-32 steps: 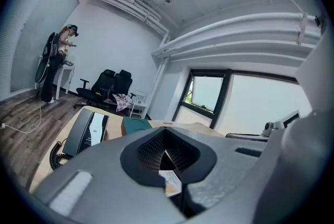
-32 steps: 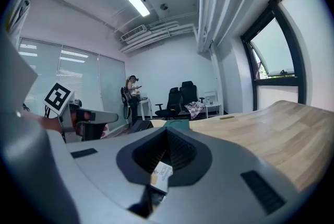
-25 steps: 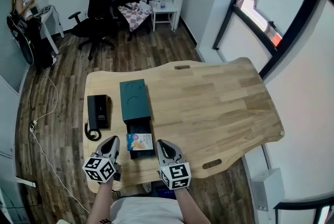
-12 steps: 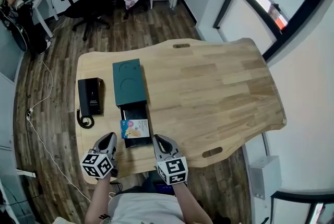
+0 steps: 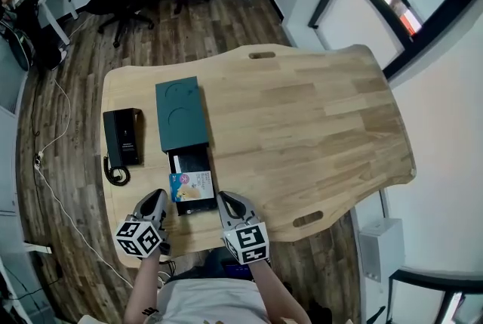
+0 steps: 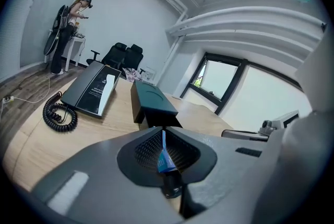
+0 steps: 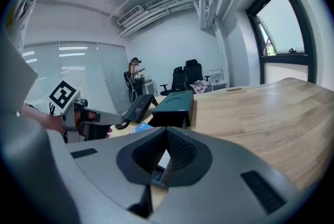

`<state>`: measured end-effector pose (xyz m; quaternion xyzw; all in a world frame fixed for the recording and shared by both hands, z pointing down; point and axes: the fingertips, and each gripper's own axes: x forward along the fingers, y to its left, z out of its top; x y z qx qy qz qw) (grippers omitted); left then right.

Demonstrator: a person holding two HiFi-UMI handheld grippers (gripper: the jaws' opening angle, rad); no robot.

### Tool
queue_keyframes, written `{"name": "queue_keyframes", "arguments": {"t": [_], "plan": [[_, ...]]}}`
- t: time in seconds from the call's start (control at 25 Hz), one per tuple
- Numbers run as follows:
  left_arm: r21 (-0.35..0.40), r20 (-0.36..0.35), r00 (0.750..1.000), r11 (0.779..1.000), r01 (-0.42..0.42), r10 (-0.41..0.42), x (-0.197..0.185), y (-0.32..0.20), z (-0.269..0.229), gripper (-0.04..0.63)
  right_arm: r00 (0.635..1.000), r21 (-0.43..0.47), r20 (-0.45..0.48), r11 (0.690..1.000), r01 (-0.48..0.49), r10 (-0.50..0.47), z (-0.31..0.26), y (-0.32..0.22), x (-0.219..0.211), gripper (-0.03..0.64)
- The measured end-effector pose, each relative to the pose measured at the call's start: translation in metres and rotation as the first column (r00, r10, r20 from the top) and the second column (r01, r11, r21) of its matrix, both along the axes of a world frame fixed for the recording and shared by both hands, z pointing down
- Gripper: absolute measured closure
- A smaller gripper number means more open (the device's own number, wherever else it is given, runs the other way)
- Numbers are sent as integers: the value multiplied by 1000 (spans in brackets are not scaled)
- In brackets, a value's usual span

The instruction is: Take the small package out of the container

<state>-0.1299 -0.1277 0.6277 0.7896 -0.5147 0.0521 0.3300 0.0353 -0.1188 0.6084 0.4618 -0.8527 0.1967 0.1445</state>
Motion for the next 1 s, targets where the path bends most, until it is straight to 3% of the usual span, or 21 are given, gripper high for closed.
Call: {"name": "queue_keyframes", "arguments": {"t": [0.12, 0.32, 0.76, 0.88, 1.0], "plan": [[-36, -22, 1000, 999, -10, 9, 5, -5, 13, 570, 1000, -16, -8, 1000, 9, -9, 9, -6, -1, 611], [-116, -83, 997, 993, -23, 13, 14, -13, 37, 398, 999, -39, -34, 999, 23, -24, 22, -16, -3, 611], [-209, -177, 984, 976, -58, 21, 25, -23, 57, 394, 999, -78, -45, 997, 20, -23, 35, -33, 5, 611], [-212, -177, 983, 974, -83, 46, 27, -22, 56, 451, 999, -76, -42, 997, 30, -33, 35, -34, 1, 611], [-212, -176, 984, 974, -77, 39, 24, -21, 53, 463, 998, -74, -41, 997, 35, -38, 35, -33, -3, 611]]}}
